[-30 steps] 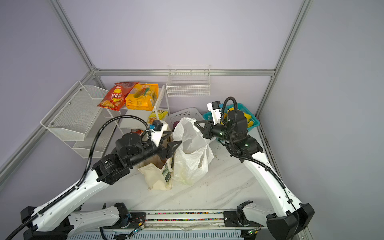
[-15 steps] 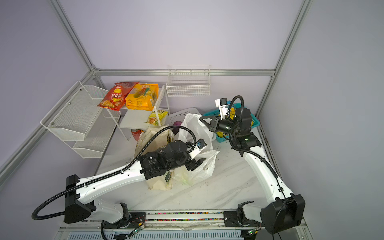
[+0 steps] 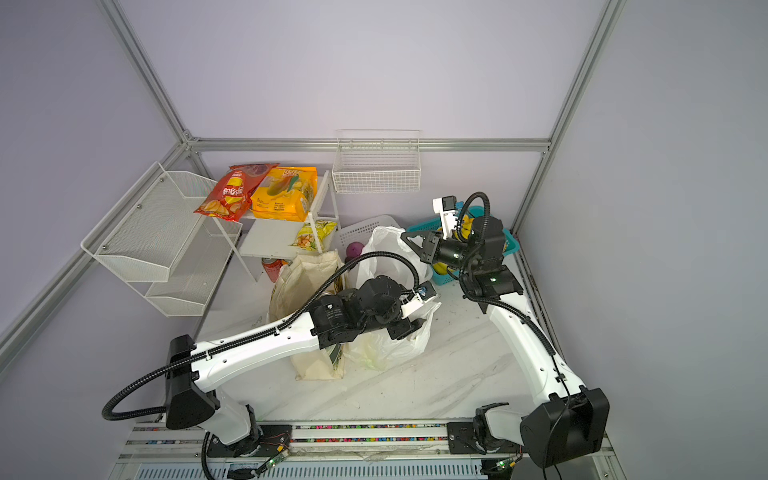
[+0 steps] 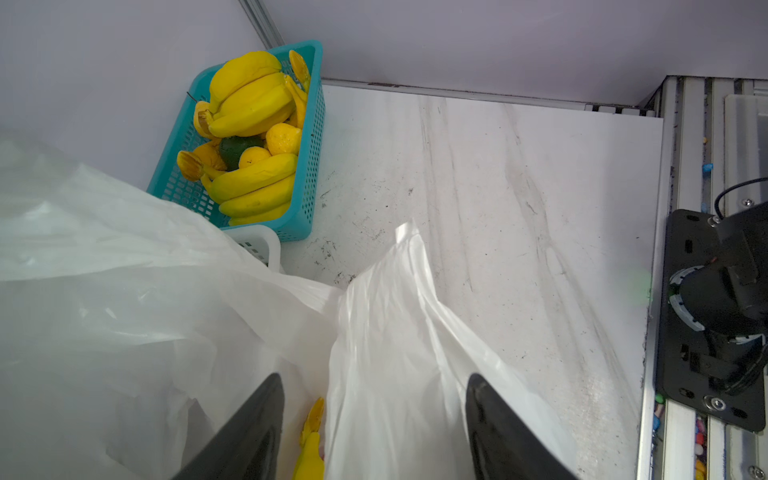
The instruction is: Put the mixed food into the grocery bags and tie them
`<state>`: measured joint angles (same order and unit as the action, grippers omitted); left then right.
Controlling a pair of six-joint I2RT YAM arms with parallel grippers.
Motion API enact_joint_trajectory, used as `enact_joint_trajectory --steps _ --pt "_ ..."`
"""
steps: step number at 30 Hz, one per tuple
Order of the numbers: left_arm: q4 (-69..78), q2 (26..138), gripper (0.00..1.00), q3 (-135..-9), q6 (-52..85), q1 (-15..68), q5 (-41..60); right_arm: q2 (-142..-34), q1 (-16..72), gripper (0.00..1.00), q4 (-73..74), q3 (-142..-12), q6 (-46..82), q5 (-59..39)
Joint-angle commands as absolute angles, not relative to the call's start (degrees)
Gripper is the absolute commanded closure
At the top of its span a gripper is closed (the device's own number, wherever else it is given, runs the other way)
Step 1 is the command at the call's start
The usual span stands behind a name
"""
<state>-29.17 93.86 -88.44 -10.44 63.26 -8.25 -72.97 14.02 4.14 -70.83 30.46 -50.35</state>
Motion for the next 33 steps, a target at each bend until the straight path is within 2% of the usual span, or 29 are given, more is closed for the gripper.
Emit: enact_joint_trajectory --steps 1,4,8,10,13,15,21,25,33 --pt "-29.7 95.0 0.38 -94.7 -13.6 64.2 -10.7 -72.1 13.5 1.00 6.5 -70.7 31.1 -50.4" --pt "-28.8 97.0 0.43 -95.5 -15.9 65.3 -12.3 -72.1 13.6 1.00 6.6 -70.4 31.0 -50.0" --pt "-27.0 98.9 0.56 -95.9 -16.4 65.6 -14.6 -72.0 13.6 1.00 6.6 -70.1 31.0 -49.8" --pt "-27.0 98.9 0.67 -95.8 -16.4 65.7 -15.9 -71.6 13.5 1.00 6.4 -70.0 31.1 -49.5" --pt "-26.5 96.6 0.92 -94.6 -13.6 65.7 -18.7 -70.9 13.3 1.00 6.3 -70.0 31.4 -48.6" --pt "-25.0 93.6 1.00 -92.5 -11.8 65.7 -20.1 -70.1 13.2 1.00 6.2 -70.0 31.5 -47.5" --pt "-11.3 75.6 1.00 -75.8 -9.6 65.2 -14.9 -64.5 13.1 1.00 6.9 -69.6 30.1 -46.8" --pt "-6.3 64.7 1.00 -68.9 -6.3 62.9 -12.2 -60.5 13.1 1.00 5.4 -71.2 29.9 -46.7" --pt "-4.6 55.1 1.00 -66.2 -2.0 55.6 -8.1 -56.3 13.2 1.00 0.5 -75.6 29.1 -46.2"
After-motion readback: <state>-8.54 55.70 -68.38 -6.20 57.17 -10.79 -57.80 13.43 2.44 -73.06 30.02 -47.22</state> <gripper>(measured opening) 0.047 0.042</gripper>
